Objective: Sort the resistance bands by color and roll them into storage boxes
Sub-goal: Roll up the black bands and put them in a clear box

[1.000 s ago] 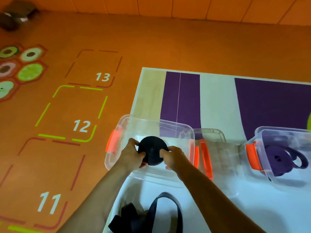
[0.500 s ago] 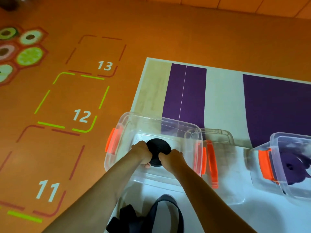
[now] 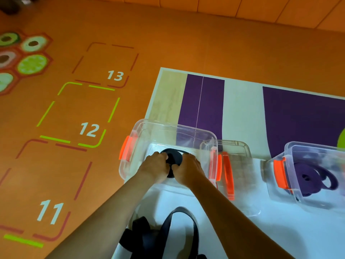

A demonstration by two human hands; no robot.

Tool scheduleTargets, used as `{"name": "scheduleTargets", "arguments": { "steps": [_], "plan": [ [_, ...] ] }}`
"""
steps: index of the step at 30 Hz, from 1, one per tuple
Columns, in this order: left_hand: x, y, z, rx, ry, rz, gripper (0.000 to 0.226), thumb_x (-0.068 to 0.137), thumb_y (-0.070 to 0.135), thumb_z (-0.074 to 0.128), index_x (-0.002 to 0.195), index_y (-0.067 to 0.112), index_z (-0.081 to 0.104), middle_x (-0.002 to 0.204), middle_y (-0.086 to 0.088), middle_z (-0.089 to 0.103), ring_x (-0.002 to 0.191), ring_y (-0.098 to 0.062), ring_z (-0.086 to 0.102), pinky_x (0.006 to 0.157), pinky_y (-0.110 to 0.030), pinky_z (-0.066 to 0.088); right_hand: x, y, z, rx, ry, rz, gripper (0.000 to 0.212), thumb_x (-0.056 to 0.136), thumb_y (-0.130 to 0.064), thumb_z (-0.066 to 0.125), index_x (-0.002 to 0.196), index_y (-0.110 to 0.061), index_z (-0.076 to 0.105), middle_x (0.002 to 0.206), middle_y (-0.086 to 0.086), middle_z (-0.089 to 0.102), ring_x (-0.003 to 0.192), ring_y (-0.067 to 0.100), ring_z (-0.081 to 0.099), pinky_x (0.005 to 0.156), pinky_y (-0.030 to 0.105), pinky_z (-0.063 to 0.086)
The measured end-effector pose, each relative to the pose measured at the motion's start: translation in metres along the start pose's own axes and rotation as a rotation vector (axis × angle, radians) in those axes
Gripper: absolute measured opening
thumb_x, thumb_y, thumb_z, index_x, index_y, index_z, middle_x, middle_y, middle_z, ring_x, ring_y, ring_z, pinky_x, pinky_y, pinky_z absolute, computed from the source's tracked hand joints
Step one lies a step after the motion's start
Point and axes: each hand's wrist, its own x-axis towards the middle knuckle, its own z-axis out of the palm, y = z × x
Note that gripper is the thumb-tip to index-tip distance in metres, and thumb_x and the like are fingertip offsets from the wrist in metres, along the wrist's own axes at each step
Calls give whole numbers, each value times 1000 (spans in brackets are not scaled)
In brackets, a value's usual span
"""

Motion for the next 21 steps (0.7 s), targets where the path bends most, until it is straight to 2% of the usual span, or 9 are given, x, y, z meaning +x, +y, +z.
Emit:
{"name": "scheduleTargets", "arguments": {
  "steps": [2,3,4,7,10,12,14,18,21],
  "plan": [
    [-19,0,-1,11,88,56,38,103,24,41,138,19,54,125,-11,55,116,-34,54,99,-44,46,-14,1,-7,-14,51,-88,51,79,-38,49,116,-5,60,119,16,64,109,35,58,93,43,51],
    [-30,0,0,14,136,85,38,103,25,42,138,20,55,125,-10,55,117,-35,53,100,-44,45,-23,1,-10,-15,75,-127,45,82,-35,51,114,-5,61,116,16,64,107,35,58,91,42,50],
    [-41,0,0,17,190,117,37,103,25,43,136,20,57,125,-9,56,116,-35,53,100,-44,44,-31,2,-12,-9,108,-169,42,84,-32,53,115,-5,62,118,16,64,110,37,58,93,42,49],
    [-83,-3,11,9,349,192,33,102,24,49,132,18,61,125,-7,57,112,-34,53,99,-45,43,-66,9,-16,26,216,-314,55,81,-33,48,126,-5,63,126,16,64,117,38,58,101,45,49],
    [-127,-8,25,-6,473,259,29,98,21,58,125,15,66,124,-9,60,109,-36,53,97,-46,43,-100,23,-12,18,298,-434,42,89,-21,61,127,-6,65,126,15,65,118,35,58,103,44,47],
    [-155,-12,40,-13,549,281,25,98,20,60,121,15,68,122,-9,61,108,-34,53,96,-47,46,-125,35,-7,-8,346,-492,37,92,-15,64,128,-8,64,127,10,64,121,31,56,104,38,45],
    [-180,-15,58,-16,589,280,23,98,20,60,118,15,69,120,-8,62,105,-33,54,95,-45,47,-148,48,0,-27,359,-515,37,93,-16,62,129,-11,64,129,7,63,122,27,53,103,35,41],
    [-220,-24,108,4,576,261,26,98,27,54,117,17,69,117,-6,64,101,-35,56,90,-45,48,-190,85,24,-20,344,-547,35,91,-15,61,125,-12,66,125,7,64,117,30,56,103,40,44],
    [-239,-36,149,22,551,263,29,95,27,51,116,19,69,114,-5,65,96,-35,58,84,-43,48,-212,119,46,-47,301,-491,34,93,-17,60,127,-16,65,129,3,61,120,26,53,104,34,38]
  ]
}}
